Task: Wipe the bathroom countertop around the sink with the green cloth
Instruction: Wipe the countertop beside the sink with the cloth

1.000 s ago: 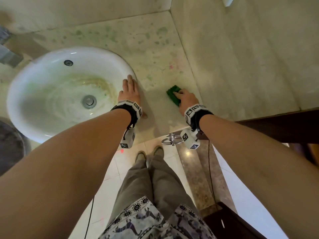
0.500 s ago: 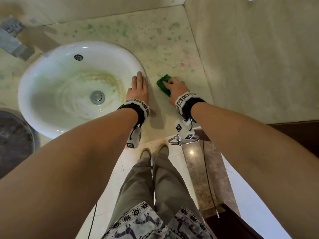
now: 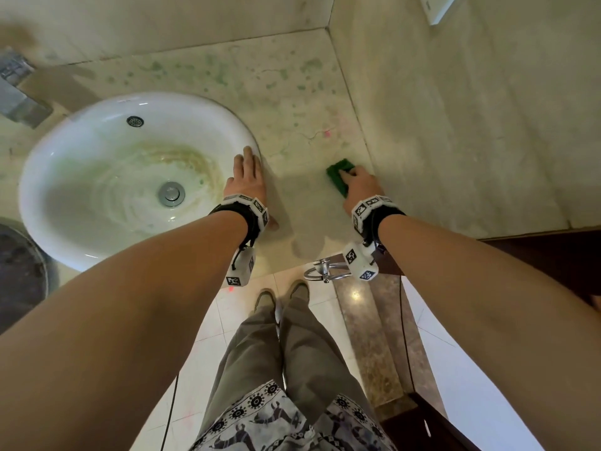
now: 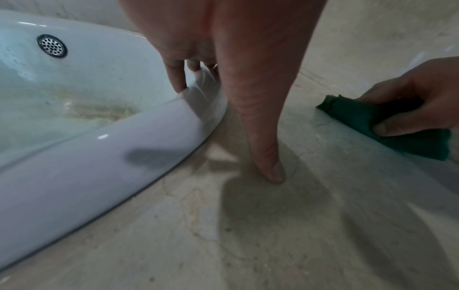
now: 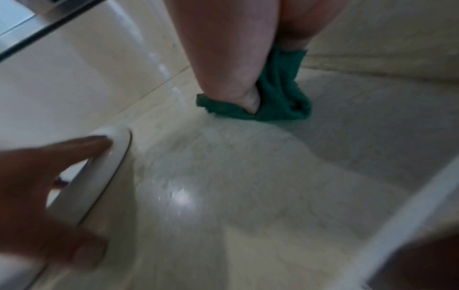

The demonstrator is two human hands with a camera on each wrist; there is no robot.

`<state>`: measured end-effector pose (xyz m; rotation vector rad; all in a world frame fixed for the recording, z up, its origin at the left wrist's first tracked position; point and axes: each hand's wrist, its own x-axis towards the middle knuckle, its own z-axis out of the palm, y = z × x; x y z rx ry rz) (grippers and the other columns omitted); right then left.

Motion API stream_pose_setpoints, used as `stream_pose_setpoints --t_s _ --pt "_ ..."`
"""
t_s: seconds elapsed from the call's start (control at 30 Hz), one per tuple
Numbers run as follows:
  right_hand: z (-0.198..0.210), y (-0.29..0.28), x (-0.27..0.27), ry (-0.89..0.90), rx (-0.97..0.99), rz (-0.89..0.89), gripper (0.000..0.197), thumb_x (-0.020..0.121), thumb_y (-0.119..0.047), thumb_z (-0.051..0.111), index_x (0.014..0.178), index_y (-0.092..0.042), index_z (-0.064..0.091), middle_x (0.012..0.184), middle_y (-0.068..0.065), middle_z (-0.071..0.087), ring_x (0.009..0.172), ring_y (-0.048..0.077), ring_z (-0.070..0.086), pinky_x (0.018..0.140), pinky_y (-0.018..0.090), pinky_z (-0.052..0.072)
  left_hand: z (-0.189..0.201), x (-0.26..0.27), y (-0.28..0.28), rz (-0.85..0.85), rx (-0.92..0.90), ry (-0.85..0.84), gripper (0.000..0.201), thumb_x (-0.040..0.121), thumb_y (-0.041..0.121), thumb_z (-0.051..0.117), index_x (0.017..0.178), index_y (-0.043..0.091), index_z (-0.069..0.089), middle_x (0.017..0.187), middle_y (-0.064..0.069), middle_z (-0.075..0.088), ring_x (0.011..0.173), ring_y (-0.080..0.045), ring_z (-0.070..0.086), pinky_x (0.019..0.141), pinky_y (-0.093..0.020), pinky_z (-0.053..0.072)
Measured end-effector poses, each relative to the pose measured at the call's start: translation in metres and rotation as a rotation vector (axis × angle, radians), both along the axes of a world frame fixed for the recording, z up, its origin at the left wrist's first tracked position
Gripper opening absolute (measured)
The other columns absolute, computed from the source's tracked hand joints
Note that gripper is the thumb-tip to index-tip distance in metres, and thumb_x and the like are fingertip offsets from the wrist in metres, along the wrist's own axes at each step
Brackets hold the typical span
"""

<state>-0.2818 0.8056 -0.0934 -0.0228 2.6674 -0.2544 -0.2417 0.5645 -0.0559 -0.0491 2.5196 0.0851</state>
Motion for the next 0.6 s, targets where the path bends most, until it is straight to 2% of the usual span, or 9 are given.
stream_pose_setpoints --t_s 0.07,0.13,0.23,0.3,0.4,0.5,0.53,0.6 --pt "0.006 0.002 -0.013 0.030 0.090 -0.084 0.058 0.086 -0.012 0.060 0.141 -0.016 0.042 0.136 0.013 0.042 0.115 0.035 0.050 0.098 0.041 0.046 -0.001 0.000 0.000 -0.001 0.000 0.002 0.155 0.052 0.058 0.088 0.150 0.000 -0.017 0.157 -0.016 -0.028 0.148 -0.035 -0.013 0.117 -0.047 0.022" --pt "0.004 -0.004 -0.029 0.047 0.200 -0.106 0.048 0.092 -0.015 0.052 0.138 -0.008 0.041 0.140 0.016 0.038 0.127 0.036 0.042 0.107 0.041 0.038 -0.001 0.000 0.000 -0.010 -0.004 0.005 0.153 0.053 0.058 0.087 0.151 0.000 -0.016 0.157 -0.016 -0.027 0.148 -0.035 -0.012 0.117 -0.046 0.024" --pt "-0.008 -0.019 -0.051 0.052 0.269 -0.158 0.045 0.097 -0.020 0.044 0.139 -0.003 0.038 0.146 0.018 0.033 0.136 0.035 0.029 0.113 0.039 0.024 -0.001 -0.001 0.000 -0.022 -0.023 0.013 0.154 0.052 0.058 0.087 0.151 -0.001 -0.015 0.157 -0.017 -0.025 0.148 -0.036 -0.011 0.116 -0.046 0.025" --pt "-0.006 -0.027 -0.063 0.006 0.273 -0.141 0.052 0.095 -0.021 0.049 0.141 -0.002 0.037 0.148 0.020 0.030 0.137 0.036 0.028 0.113 0.042 0.025 -0.004 -0.001 0.000 -0.019 -0.015 0.009 0.154 0.051 0.057 0.087 0.151 -0.001 -0.015 0.157 -0.017 -0.025 0.148 -0.036 -0.012 0.117 -0.046 0.025" --pt "0.002 -0.032 -0.087 -0.013 0.137 -0.141 0.055 0.091 -0.020 0.053 0.140 -0.003 0.037 0.148 0.022 0.030 0.135 0.037 0.034 0.109 0.044 0.032 -0.008 -0.001 -0.003 -0.021 -0.014 0.021 0.154 0.050 0.059 0.087 0.151 0.001 -0.015 0.158 -0.015 -0.026 0.148 -0.035 -0.012 0.118 -0.046 0.025" --pt "0.012 -0.042 -0.104 0.024 0.051 -0.125 0.046 0.096 -0.016 0.041 0.140 -0.005 0.036 0.143 0.018 0.034 0.130 0.035 0.038 0.110 0.037 0.030 -0.011 -0.001 -0.004 -0.027 -0.027 0.026 0.155 0.049 0.062 0.086 0.152 0.002 -0.014 0.158 -0.015 -0.025 0.148 -0.035 -0.010 0.118 -0.045 0.025" --pt "0.014 -0.047 -0.107 -0.002 -0.007 -0.100 0.046 0.096 -0.016 0.043 0.141 -0.008 0.036 0.143 0.017 0.035 0.129 0.035 0.040 0.108 0.034 0.033 -0.012 -0.001 -0.004 -0.028 -0.032 0.027 0.156 0.049 0.063 0.085 0.152 0.002 -0.014 0.158 -0.015 -0.025 0.148 -0.035 -0.010 0.118 -0.044 0.024" --pt "0.016 -0.057 -0.103 -0.039 -0.124 -0.045 0.047 0.092 -0.020 0.053 0.137 -0.014 0.044 0.137 0.016 0.042 0.124 0.033 0.047 0.094 0.027 0.039 -0.012 -0.002 -0.004 -0.023 -0.034 0.025 0.156 0.048 0.062 0.086 0.152 0.002 -0.014 0.158 -0.015 -0.025 0.148 -0.035 -0.009 0.118 -0.043 0.024"
